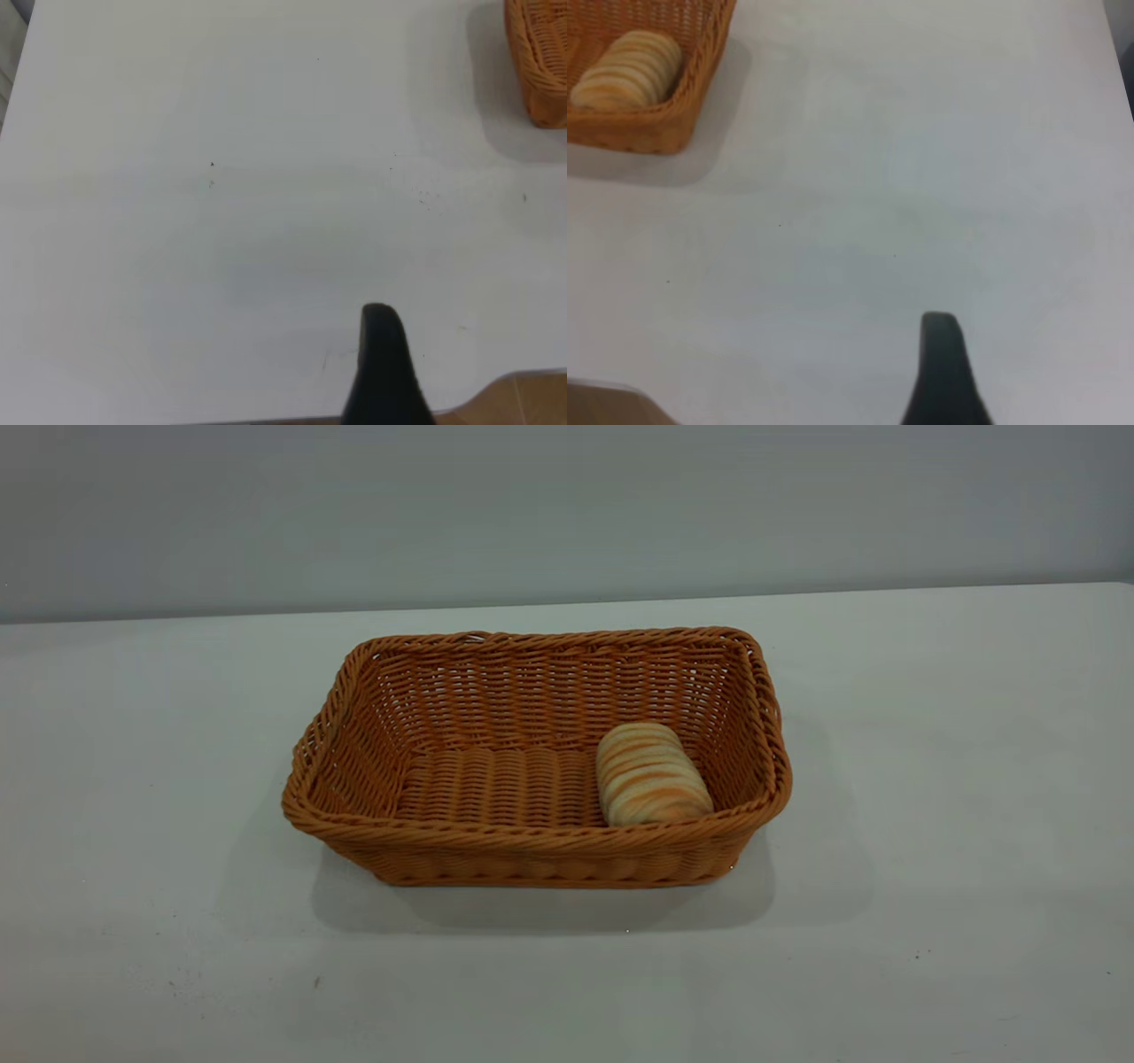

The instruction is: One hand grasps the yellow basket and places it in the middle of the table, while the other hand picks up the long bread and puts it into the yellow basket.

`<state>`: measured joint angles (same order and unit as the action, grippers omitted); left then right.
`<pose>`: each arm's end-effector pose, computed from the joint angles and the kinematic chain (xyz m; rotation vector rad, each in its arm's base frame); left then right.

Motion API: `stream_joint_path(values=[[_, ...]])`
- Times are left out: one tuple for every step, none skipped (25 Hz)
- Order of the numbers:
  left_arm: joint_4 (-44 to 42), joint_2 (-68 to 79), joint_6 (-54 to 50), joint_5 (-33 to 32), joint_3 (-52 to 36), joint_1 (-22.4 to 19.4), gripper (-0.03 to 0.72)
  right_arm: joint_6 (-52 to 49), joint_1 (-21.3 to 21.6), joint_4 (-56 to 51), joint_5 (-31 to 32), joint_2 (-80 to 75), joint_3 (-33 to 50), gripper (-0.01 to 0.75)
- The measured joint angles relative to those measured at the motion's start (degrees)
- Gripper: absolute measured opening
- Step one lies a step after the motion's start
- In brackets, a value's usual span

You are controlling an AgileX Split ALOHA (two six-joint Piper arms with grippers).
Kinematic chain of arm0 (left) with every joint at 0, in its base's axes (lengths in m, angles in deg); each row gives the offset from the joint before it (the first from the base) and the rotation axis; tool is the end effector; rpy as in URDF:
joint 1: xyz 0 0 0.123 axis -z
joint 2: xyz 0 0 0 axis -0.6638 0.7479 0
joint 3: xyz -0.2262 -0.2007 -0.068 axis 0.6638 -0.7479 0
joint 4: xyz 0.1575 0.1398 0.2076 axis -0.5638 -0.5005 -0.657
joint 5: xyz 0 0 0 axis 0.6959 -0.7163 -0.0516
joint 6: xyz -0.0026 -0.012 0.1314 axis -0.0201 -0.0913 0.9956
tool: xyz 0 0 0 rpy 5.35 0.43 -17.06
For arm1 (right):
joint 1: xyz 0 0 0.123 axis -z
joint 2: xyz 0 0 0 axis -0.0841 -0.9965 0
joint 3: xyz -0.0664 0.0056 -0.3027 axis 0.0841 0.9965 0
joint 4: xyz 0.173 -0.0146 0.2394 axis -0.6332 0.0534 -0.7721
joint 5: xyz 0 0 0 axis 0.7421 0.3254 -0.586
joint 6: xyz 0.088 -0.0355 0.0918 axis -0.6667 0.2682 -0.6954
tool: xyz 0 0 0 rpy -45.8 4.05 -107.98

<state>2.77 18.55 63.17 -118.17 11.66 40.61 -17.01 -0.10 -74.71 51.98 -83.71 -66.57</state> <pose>0.0391 0.0031 0.2683 0.0175 2.1059 0.0558 0.0410 0.0122 0.2648 -0.1594 2.1125 -0.0230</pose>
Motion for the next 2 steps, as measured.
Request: stream_joint_path(values=[[0.0,0.0,0.0,0.0,0.0,0.0,0.575,0.0,0.0,0.0,0.0,0.0,0.0,0.579],[0.0,0.0,0.0,0.0,0.0,0.0,0.575,0.0,0.0,0.0,0.0,0.0,0.0,0.579]])
